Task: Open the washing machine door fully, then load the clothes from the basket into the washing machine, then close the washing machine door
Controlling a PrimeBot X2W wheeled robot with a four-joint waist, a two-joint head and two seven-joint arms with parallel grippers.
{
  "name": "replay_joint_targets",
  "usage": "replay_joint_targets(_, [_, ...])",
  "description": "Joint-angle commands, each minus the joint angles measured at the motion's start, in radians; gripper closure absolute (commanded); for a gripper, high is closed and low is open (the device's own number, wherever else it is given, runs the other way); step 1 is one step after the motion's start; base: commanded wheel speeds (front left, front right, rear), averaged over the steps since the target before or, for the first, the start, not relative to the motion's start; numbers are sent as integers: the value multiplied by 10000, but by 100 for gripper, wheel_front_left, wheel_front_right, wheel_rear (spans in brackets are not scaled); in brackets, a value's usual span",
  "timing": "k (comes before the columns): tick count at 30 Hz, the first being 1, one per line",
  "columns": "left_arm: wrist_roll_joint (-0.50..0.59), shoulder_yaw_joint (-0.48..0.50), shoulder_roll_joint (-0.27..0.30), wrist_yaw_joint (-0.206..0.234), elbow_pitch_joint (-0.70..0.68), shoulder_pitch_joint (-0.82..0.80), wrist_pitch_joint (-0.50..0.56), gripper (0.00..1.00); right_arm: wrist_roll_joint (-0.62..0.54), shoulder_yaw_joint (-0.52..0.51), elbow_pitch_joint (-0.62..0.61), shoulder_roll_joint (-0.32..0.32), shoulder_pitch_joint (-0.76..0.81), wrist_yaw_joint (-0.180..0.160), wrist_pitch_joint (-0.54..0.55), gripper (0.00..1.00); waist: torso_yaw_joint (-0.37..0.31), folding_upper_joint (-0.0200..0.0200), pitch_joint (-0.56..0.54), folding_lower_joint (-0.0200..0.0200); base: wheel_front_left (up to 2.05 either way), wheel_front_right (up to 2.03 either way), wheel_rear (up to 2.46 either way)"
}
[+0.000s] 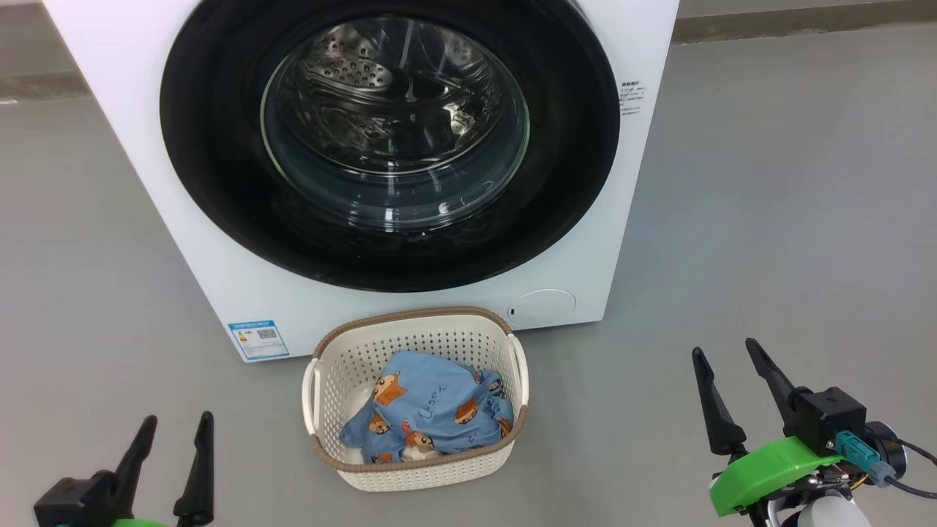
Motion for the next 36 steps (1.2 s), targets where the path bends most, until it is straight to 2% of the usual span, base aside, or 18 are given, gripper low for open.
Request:
replay_joint_targets(1, [-41, 310, 241, -16, -187, -418, -93, 0, 40, 236, -277, 8, -352, -11, -122, 0, 7, 0, -10, 0, 0, 0, 0])
replay_joint_targets(14, [230, 394, 296, -16, -117, -457, -93, 0, 81, 168, -330, 8, -298, -11, -122, 0, 78, 0, 12, 0, 23, 23, -47])
replay_joint_targets(27, [51, 678, 178, -16, -383, -483, -93, 0, 133, 107, -350, 9, -256, -11, -122, 0, 122, 0, 103, 0, 109, 109, -217])
replay_joint_targets(36, [501, 870, -25, -16, -808, -360, -93, 0, 252, 76, -470, 9, -254, -11, -122, 0, 143, 0, 163, 0, 85, 85, -169])
